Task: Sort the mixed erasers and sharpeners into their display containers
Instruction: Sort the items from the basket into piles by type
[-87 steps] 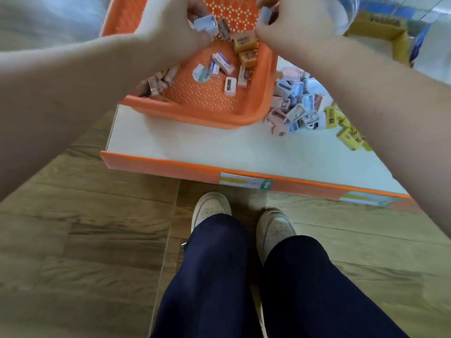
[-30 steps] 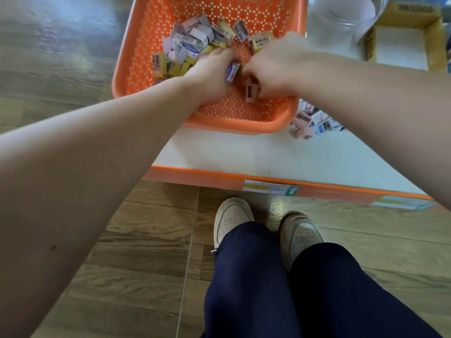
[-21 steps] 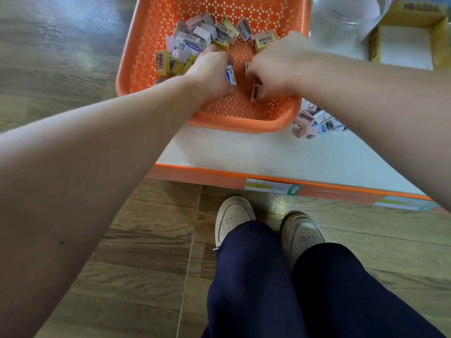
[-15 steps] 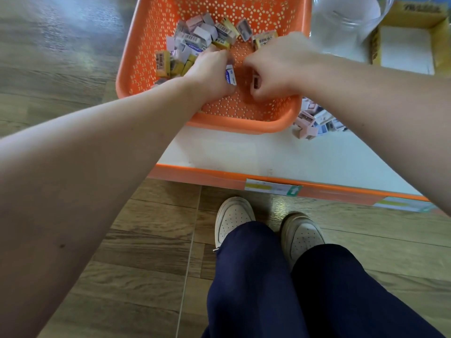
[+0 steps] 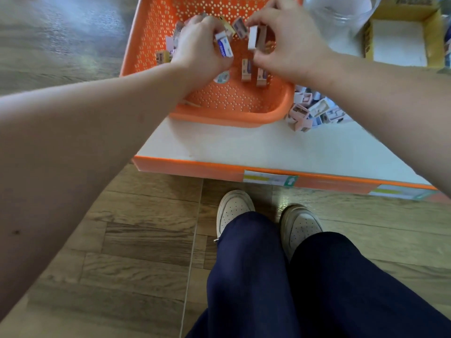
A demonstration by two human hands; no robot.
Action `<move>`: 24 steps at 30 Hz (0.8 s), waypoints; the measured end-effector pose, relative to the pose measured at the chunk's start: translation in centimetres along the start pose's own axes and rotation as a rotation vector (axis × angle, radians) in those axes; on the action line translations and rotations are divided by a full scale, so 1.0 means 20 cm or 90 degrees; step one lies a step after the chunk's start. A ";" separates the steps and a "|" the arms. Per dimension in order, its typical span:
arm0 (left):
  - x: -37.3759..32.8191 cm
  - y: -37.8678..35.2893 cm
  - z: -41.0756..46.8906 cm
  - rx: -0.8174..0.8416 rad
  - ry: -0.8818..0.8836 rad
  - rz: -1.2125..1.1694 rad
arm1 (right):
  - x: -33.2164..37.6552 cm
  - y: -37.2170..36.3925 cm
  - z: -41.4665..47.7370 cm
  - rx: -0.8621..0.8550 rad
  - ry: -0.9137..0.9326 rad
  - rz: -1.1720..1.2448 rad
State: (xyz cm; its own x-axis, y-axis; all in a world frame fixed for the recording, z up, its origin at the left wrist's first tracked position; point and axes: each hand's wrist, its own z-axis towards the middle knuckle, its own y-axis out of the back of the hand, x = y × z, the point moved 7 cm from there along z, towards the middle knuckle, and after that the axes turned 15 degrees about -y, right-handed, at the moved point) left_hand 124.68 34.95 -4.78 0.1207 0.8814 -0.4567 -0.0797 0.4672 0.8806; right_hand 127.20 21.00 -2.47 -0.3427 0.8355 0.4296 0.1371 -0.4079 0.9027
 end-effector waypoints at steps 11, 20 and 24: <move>-0.59 0.18 0.05 -0.035 -0.204 -0.049 | -0.46 0.47 -0.38 -0.077 -0.245 0.106; -1.06 -0.15 0.14 0.127 -0.348 0.001 | -1.05 0.70 -0.68 -0.139 -0.389 0.103; -1.21 -0.33 0.13 0.187 -0.378 -0.007 | -1.20 0.66 -0.77 -0.128 -0.403 0.111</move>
State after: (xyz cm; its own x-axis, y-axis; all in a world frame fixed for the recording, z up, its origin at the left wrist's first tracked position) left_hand 124.85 10.32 0.76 0.6516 0.6492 -0.3924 0.1877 0.3632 0.9126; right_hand 122.84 -10.11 -1.28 0.2870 0.7803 0.5556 -0.0558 -0.5654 0.8229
